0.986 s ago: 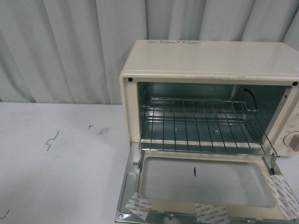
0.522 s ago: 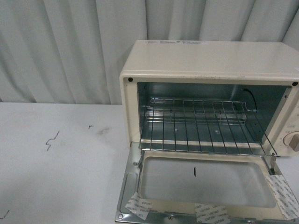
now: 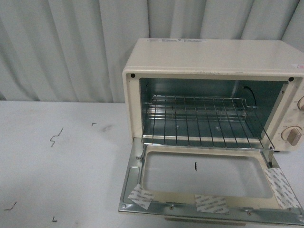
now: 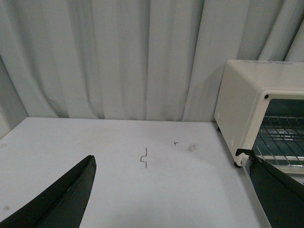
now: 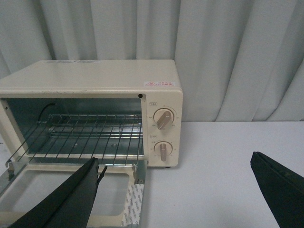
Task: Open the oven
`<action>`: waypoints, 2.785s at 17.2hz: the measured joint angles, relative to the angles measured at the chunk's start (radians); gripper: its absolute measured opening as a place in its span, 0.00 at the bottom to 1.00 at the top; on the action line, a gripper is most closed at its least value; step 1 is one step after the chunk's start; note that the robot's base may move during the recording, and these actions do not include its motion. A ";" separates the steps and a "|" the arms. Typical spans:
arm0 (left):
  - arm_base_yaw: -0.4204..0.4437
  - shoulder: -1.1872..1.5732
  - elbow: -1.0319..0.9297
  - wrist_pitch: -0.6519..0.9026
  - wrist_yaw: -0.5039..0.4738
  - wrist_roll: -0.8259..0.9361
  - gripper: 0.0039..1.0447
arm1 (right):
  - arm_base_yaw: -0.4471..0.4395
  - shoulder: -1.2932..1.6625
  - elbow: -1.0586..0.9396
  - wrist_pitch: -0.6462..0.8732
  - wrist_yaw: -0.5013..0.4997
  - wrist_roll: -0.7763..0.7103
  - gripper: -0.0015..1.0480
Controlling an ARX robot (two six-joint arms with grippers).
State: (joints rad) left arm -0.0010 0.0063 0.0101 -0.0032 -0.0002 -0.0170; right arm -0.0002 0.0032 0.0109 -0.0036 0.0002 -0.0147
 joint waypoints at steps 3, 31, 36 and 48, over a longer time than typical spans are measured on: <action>0.000 0.000 0.000 0.000 0.000 0.000 0.94 | 0.000 0.000 0.000 -0.001 0.000 0.000 0.94; 0.000 0.000 0.000 0.000 0.000 0.000 0.94 | 0.000 -0.001 0.000 0.000 0.000 0.000 0.94; 0.000 0.000 0.000 0.000 0.000 0.000 0.94 | 0.000 -0.001 0.000 0.000 0.000 0.000 0.94; 0.000 0.000 0.000 0.003 0.000 0.000 0.94 | 0.000 0.000 0.000 0.002 0.000 0.000 0.94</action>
State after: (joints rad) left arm -0.0010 0.0063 0.0101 0.0002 -0.0002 -0.0170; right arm -0.0002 0.0029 0.0109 -0.0013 0.0002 -0.0147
